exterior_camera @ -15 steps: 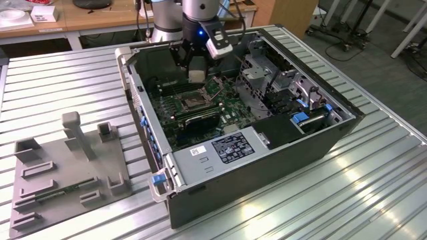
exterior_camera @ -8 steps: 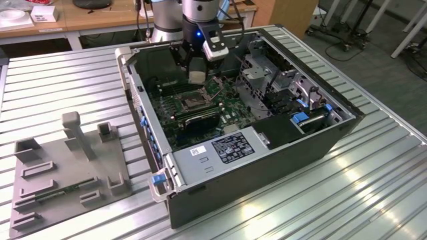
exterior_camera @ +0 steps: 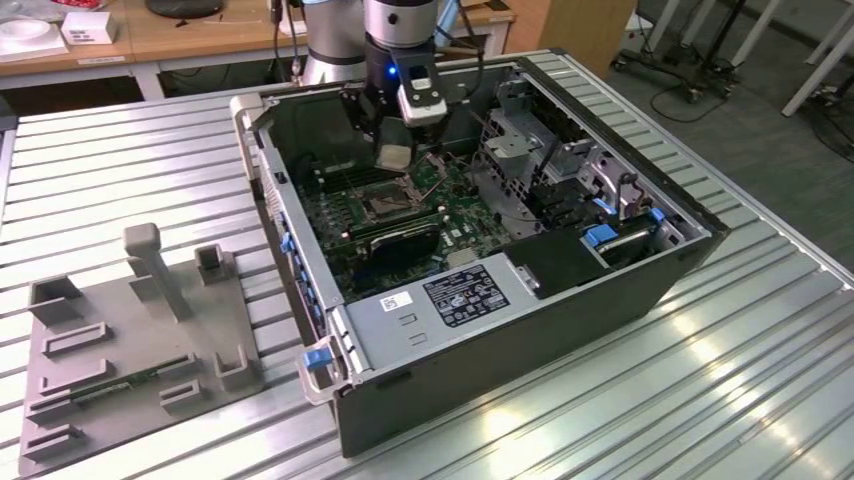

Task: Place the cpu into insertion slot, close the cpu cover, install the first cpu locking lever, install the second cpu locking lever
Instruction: 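Place the cpu into insertion slot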

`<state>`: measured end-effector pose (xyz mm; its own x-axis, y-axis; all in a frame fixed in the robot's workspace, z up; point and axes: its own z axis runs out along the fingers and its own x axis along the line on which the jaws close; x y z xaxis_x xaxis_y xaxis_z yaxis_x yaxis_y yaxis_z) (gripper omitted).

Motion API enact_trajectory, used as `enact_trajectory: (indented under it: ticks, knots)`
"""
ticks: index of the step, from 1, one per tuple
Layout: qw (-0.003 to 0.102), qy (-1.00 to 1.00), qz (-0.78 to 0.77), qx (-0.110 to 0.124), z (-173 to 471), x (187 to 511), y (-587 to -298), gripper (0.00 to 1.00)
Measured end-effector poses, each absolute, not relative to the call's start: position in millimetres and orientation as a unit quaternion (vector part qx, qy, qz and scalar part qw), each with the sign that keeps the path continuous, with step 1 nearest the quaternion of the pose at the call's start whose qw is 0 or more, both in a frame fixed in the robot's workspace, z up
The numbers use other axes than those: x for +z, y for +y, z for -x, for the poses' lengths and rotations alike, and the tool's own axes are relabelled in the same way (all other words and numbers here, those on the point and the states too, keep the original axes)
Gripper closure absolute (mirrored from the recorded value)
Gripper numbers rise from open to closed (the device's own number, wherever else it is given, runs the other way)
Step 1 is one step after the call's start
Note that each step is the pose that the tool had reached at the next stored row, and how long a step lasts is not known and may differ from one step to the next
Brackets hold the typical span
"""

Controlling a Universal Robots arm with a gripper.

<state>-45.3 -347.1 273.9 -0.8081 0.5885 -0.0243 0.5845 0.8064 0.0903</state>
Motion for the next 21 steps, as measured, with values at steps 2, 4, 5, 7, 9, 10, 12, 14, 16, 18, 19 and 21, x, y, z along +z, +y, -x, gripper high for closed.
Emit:
enact_trajectory:
  ticks: [2, 4, 5, 7, 9, 10, 12, 14, 16, 18, 19, 21]
  knots:
    - [0.026, 0.944, -0.326, 0.039, 45.4, 273.0, -347.1, 0.46]
    - [0.027, 0.938, -0.343, 0.038, 45.3, 272.1, -347.1, 0.46]
    - [0.027, 0.935, -0.351, 0.038, 45.3, 271.6, -347.1, 0.46]
    - [0.028, 0.928, -0.369, 0.038, 45.4, 270.7, -347.1, 0.46]
    - [0.029, 0.922, -0.385, 0.037, 45.3, 269.9, -347.1, 0.46]
    - [0.029, 0.918, -0.393, 0.037, 45.4, 269.5, -347.1, 0.46]
    - [0.030, 0.911, -0.410, 0.036, 45.3, 268.8, -347.1, 0.46]
    - [0.030, 0.903, -0.427, 0.036, 45.3, 268.0, -347.1, 0.46]
    - [0.031, 0.895, -0.443, 0.035, 45.3, 267.3, -347.1, 0.46]
    - [0.032, 0.887, -0.459, 0.035, 45.4, 266.6, -347.1, 0.46]
    - [0.032, 0.883, -0.467, 0.034, 45.3, 266.2, -347.1, 0.46]
    - [0.033, 0.874, -0.483, 0.034, 45.3, 265.5, -347.1, 0.46]
